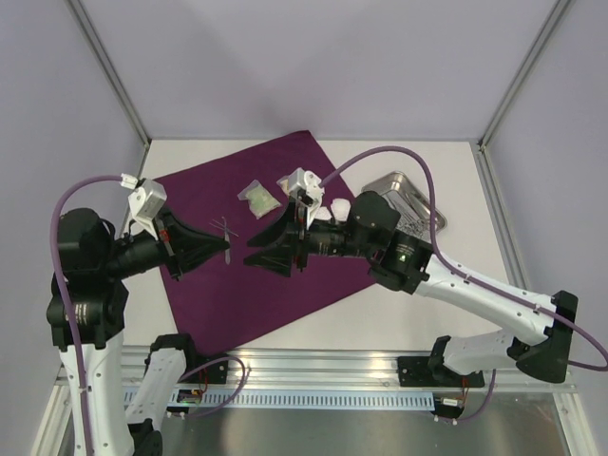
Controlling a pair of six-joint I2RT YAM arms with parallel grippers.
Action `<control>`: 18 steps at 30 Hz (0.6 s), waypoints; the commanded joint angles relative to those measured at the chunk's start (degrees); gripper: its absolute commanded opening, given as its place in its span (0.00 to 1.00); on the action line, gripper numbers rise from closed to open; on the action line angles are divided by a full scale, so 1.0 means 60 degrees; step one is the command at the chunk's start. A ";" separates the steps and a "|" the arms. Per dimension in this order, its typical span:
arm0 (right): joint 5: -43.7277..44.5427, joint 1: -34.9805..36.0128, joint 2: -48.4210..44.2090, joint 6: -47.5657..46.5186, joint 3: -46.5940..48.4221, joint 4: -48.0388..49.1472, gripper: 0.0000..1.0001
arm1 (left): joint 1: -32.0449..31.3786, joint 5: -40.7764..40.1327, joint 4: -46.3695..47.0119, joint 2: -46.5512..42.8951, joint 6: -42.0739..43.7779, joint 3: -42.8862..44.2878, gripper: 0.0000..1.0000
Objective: Prepare the surgical pack
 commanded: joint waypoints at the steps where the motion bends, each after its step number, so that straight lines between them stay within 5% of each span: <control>1: 0.0523 0.0437 -0.0183 -0.0127 -0.0146 0.0498 0.45 | -0.0016 0.0815 0.1233 -0.0233 -0.1328 0.0007 0.00; 18: -0.0374 0.0451 0.0814 0.0578 0.0485 0.0778 0.37 | -0.0016 0.0834 0.1353 -0.0438 -0.1477 -0.0170 0.00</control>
